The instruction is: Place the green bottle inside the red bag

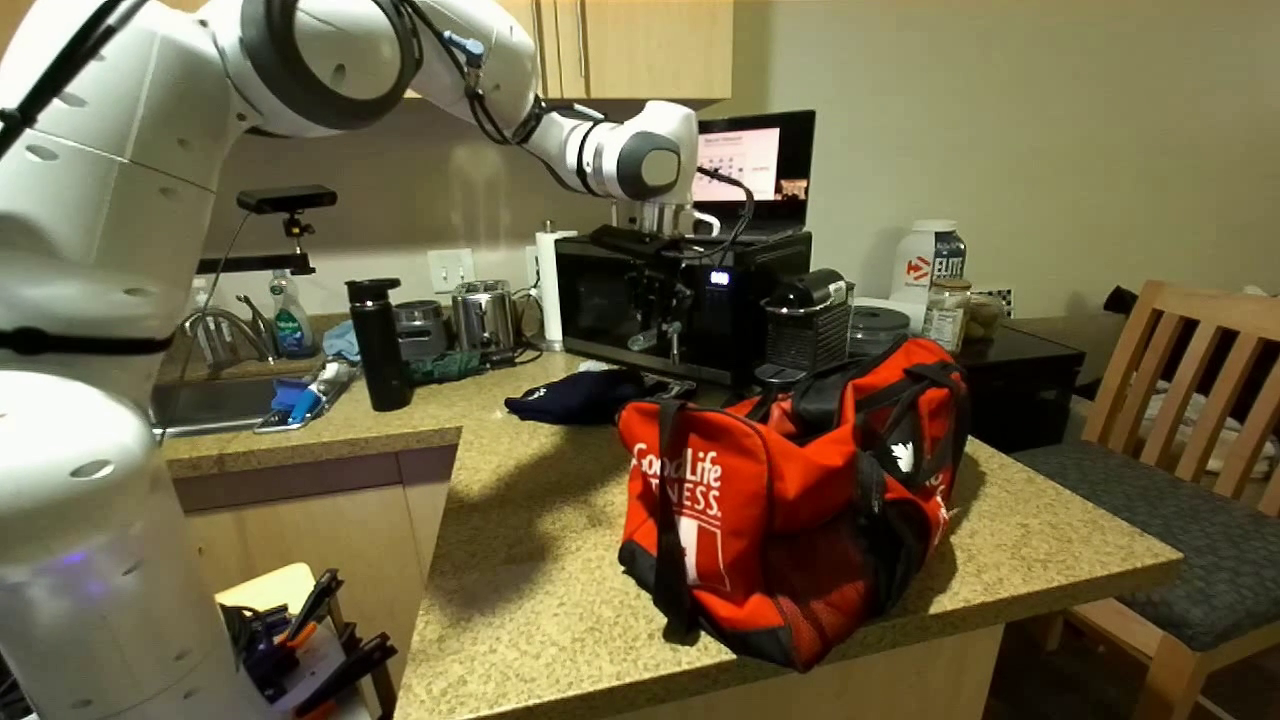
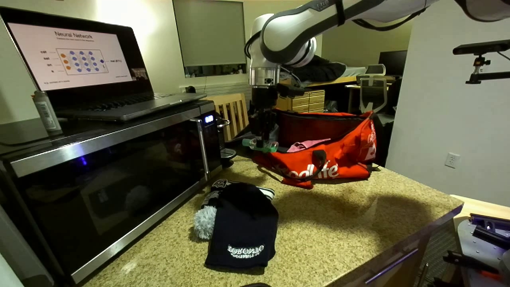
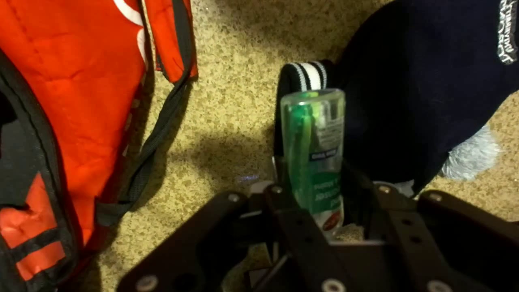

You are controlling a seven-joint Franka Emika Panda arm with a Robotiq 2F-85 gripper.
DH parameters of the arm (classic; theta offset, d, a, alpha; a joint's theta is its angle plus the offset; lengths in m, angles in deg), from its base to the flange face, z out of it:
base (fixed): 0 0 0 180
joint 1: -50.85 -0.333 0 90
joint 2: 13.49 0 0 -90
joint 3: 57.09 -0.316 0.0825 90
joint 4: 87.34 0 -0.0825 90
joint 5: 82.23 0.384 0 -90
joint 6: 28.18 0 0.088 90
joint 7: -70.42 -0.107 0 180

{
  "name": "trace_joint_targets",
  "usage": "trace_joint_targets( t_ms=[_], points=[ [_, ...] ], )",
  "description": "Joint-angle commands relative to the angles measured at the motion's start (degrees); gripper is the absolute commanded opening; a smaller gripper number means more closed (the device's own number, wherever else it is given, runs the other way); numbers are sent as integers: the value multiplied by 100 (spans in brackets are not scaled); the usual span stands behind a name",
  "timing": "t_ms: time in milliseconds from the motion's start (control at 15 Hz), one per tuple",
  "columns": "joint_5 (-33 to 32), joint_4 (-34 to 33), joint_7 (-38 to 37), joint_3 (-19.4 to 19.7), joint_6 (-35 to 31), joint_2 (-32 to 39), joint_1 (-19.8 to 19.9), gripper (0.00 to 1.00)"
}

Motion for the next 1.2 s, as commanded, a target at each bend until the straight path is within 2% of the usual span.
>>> trace_joint_targets(
  t_ms=[0,467,800,867,933,1133],
  points=[
    [263,888,-390,46,-382,-715,58,12],
    [342,1518,-747,164,-602,-1270,56,12],
    [314,1625,-884,184,-655,-1333,38,12],
    [200,1300,-735,180,-435,-1091,40,12],
    [199,1301,-743,180,-432,-1089,39,36],
    [199,1295,-743,180,-432,-1072,39,36]
  ],
)
